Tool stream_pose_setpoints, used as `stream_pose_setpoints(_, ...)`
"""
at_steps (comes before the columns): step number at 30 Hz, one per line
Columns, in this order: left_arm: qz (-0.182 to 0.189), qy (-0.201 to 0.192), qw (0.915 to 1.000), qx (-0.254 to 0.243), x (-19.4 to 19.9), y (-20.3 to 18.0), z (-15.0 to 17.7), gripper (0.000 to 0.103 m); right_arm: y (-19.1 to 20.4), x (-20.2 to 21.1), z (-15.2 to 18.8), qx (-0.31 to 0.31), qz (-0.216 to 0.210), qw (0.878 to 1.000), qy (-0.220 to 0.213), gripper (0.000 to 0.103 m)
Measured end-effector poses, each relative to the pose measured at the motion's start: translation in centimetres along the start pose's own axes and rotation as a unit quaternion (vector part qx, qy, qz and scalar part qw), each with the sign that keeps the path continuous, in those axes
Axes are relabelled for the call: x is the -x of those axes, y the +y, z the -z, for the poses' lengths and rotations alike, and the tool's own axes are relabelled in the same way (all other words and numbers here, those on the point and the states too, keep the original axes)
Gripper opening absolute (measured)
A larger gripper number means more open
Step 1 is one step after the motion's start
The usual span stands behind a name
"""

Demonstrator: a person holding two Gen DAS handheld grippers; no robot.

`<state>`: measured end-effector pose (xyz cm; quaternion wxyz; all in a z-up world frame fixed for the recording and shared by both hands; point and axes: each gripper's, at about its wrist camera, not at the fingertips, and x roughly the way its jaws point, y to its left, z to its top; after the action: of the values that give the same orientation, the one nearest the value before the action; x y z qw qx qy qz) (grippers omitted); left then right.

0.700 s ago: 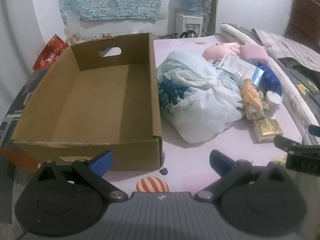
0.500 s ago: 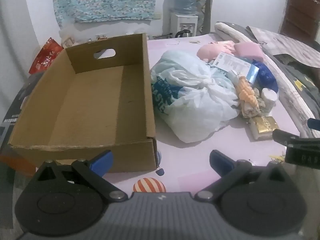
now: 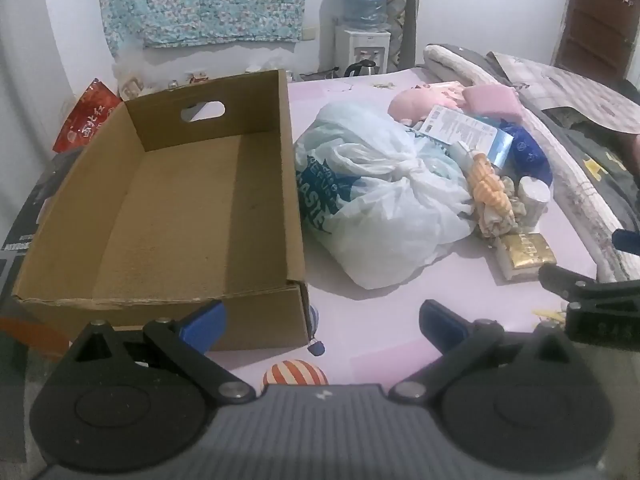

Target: Organize soft objects

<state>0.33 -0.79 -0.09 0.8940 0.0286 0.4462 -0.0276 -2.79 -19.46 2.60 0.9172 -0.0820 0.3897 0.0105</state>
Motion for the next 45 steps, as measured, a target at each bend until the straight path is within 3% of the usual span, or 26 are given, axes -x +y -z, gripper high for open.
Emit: stream_pose_setpoints(45, -0.009, -0.006, 0.9999, -0.003, 0.51, 0.37, -0.43, 0.103, 0.83, -0.95, -0.49, 0.005, -0.019, 1.0, 0.007, 0.102)
